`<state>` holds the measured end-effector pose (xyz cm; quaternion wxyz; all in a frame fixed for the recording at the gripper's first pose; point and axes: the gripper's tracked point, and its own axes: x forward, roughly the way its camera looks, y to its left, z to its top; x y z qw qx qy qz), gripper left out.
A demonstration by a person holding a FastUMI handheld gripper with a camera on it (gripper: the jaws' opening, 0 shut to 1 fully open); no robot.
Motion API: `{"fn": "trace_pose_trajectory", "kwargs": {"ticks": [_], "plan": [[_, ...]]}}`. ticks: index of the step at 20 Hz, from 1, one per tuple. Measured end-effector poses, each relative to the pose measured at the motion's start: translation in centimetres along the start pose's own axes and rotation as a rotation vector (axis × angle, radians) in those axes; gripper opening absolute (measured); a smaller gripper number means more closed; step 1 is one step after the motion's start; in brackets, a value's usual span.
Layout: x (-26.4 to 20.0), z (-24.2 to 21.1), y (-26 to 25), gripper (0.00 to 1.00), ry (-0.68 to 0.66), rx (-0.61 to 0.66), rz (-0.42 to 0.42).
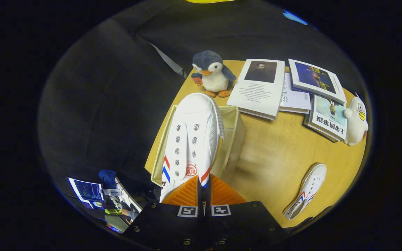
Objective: Open the storage box then place both shoes into the box .Put the left shoe in first, then the right shoe, with the right side of both shoes facing outward in a uniform manner.
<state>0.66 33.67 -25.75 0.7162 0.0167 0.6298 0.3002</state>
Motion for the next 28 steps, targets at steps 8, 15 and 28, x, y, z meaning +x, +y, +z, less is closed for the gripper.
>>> {"fn": "trace_pose_trajectory", "kwargs": {"ticks": [8, 15, 28], "plan": [[6.3, 0.7, 3.8, 0.0, 0.086, -0.07, -0.028], [9.8, 0.3, 4.2, 0.01, 0.134, -0.091, -0.072], [2.3, 2.0, 1.6, 0.81, -0.025, -0.071, -0.025]]}}
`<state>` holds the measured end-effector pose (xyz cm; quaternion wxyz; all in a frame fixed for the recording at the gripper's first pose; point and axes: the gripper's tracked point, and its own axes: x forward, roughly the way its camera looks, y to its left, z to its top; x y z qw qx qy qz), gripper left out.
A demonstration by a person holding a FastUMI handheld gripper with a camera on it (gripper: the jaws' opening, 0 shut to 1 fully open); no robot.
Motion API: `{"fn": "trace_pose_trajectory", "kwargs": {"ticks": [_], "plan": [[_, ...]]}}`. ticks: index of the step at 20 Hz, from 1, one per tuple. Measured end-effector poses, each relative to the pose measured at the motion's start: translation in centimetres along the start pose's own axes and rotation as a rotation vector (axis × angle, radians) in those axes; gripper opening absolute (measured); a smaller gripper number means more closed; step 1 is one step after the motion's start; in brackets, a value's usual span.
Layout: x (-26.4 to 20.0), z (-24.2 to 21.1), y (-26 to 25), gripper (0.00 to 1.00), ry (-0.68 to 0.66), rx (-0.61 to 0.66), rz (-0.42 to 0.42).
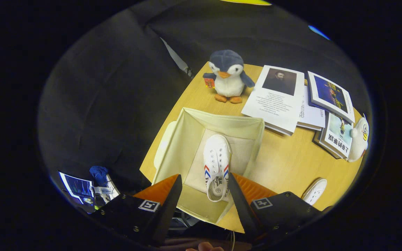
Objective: Open the storage box then place both shoes into the box .Put the left shoe in first, then the right shoe, with the right side of both shoes facing outward in a uniform manner.
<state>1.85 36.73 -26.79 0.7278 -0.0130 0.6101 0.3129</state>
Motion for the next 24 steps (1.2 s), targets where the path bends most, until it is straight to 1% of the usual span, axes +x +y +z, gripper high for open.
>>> {"fn": "trace_pose_trajectory", "kwargs": {"ticks": [3, 5, 7, 8, 10, 15, 24], "plan": [[-2.2, -0.3, -2.1, 0.82, -0.02, 0.007, 0.001], [-3.5, -0.6, -3.8, 0.89, -0.041, 0.014, -0.012], [-4.4, -1.3, -5.4, 0.93, -0.052, 0.029, -0.03], [-5.0, -1.7, -6.3, 0.97, -0.059, 0.043, -0.036], [-5.9, -2.5, -7.9, 0.97, -0.07, 0.081, -0.041], [-7.9, -5.1, -13.1, 0.97, -0.085, 0.173, -0.085], [-9.8, -12.1, -21.5, 0.97, -0.065, 0.319, -0.162]]}}
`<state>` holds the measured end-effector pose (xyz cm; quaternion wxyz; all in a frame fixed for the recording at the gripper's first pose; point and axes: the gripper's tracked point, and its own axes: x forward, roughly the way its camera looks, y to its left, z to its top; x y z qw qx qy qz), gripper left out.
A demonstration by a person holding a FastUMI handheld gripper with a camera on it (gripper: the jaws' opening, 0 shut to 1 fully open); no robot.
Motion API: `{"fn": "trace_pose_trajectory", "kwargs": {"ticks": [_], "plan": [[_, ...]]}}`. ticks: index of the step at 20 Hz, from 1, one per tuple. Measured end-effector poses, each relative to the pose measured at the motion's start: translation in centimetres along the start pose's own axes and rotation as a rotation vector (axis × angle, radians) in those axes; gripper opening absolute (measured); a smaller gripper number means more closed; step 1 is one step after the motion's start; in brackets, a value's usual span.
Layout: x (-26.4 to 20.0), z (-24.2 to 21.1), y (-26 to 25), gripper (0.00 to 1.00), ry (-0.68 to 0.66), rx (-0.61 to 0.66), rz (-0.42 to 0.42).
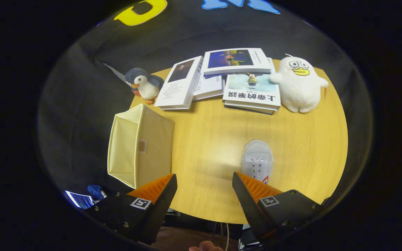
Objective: Open the storage box then place both shoes into the box .Put the left shoe in first, then the right shoe, with the right side of both shoes facing outward in a uniform manner.
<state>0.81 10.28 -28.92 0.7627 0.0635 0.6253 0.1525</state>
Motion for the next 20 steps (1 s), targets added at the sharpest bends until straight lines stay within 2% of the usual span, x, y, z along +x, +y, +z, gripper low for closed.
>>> {"fn": "trace_pose_trajectory", "kwargs": {"ticks": [9, 13, 17, 20], "plan": [[0.3, -3.2, -6.7, 0.97, 0.011, 0.081, -0.039], [2.1, -5.2, -10.0, 0.95, 0.049, 0.092, -0.089], [4.0, -6.9, -12.2, 0.9, 0.087, 0.122, -0.115], [5.6, -8.2, -13.5, 0.8, 0.123, 0.107, -0.141]]}}
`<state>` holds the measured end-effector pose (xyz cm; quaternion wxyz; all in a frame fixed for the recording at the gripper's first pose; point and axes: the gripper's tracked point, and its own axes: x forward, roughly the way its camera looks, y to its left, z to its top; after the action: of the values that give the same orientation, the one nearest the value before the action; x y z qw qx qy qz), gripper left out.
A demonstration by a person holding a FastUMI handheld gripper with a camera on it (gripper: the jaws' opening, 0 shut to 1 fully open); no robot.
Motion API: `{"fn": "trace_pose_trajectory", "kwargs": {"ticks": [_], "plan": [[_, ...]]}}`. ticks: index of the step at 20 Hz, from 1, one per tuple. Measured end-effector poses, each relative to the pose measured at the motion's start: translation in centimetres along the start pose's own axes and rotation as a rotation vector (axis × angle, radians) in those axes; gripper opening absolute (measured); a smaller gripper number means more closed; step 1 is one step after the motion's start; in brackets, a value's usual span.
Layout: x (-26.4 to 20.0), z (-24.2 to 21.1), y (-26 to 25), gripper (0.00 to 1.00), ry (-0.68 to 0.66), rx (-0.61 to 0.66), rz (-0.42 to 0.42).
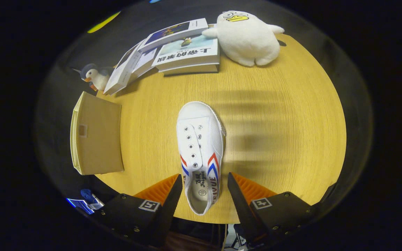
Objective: Open the storage box then place both shoes into the box .Put the left shoe in first, then the right shoe, with the right side of both shoes facing outward in a uniform manner.
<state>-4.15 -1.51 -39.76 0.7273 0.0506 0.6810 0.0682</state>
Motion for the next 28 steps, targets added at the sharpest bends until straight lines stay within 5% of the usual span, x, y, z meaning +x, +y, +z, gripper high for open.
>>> {"fn": "trace_pose_trajectory", "kwargs": {"ticks": [7, 8, 10, 11, 12, 16, 28], "plan": [[3.7, -0.8, -1.0, 0.77, 0.051, -0.006, -0.035], [4.0, -0.9, -1.0, 0.69, 0.055, -0.011, -0.04], [4.6, -0.3, -1.4, 0.68, 0.05, -0.049, -0.071], [5.1, -0.3, -0.9, 0.62, 0.048, -0.063, -0.055], [5.7, -0.7, -1.0, 0.44, 0.048, -0.07, -0.061], [4.8, 0.0, -1.5, 0.01, 0.042, -0.029, -0.08], [-1.4, -0.2, 3.7, 0.0, 0.016, 0.0, 0.056]]}}
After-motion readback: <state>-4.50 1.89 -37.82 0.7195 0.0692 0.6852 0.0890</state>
